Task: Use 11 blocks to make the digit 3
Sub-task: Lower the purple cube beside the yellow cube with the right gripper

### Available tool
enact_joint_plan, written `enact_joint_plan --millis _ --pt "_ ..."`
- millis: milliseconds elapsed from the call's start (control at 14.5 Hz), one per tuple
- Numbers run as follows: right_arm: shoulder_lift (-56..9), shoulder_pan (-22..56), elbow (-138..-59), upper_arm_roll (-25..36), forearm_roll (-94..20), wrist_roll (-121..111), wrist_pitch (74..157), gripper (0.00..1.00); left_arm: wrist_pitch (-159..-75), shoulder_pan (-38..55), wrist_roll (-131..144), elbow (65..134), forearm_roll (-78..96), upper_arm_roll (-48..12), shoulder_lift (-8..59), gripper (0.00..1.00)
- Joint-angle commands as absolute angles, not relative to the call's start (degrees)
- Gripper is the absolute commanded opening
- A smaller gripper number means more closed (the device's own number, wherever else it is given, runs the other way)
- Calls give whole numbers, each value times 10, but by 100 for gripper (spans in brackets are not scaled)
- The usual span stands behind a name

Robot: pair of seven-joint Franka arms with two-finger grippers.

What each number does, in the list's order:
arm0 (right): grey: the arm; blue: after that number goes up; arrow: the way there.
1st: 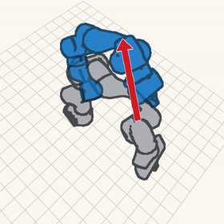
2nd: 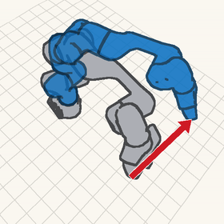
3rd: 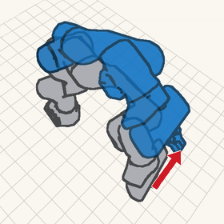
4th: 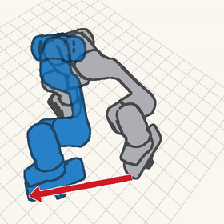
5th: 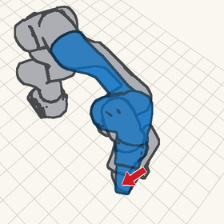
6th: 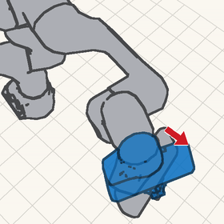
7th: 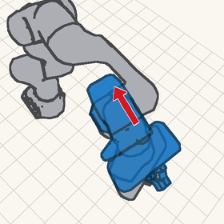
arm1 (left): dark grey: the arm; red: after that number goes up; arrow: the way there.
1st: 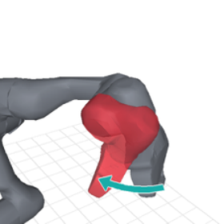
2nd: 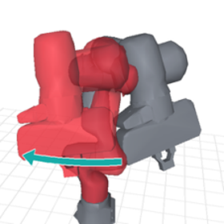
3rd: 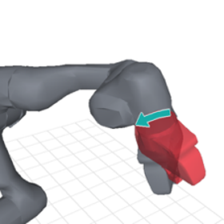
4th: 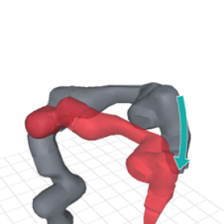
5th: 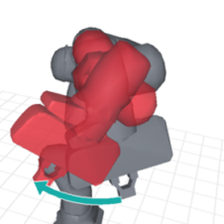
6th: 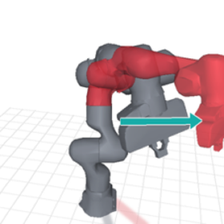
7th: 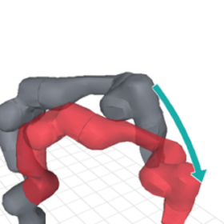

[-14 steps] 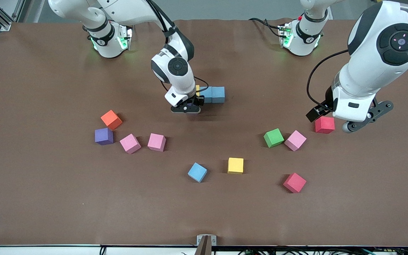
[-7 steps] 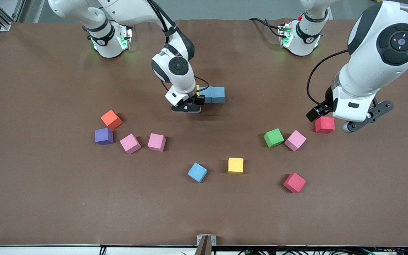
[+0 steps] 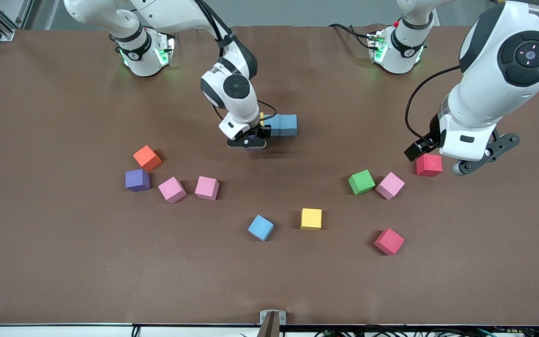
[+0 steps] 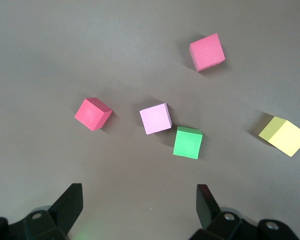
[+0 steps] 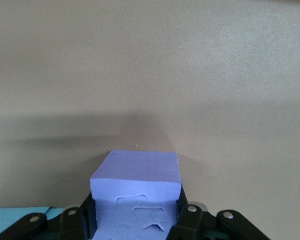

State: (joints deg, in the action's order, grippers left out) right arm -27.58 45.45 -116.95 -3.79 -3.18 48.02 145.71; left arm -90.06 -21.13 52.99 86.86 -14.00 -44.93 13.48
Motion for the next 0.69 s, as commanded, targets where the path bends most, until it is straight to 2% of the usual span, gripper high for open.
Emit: enact_joint_plan --millis 0,621 --pt "-294 478 -1200 -38 -36 497 1476 3 -890 -214 520 863 -142 -454 134 100" --pt "-295 479 -1206 -38 -34 497 1475 3 -890 -214 520 862 -142 -454 134 100"
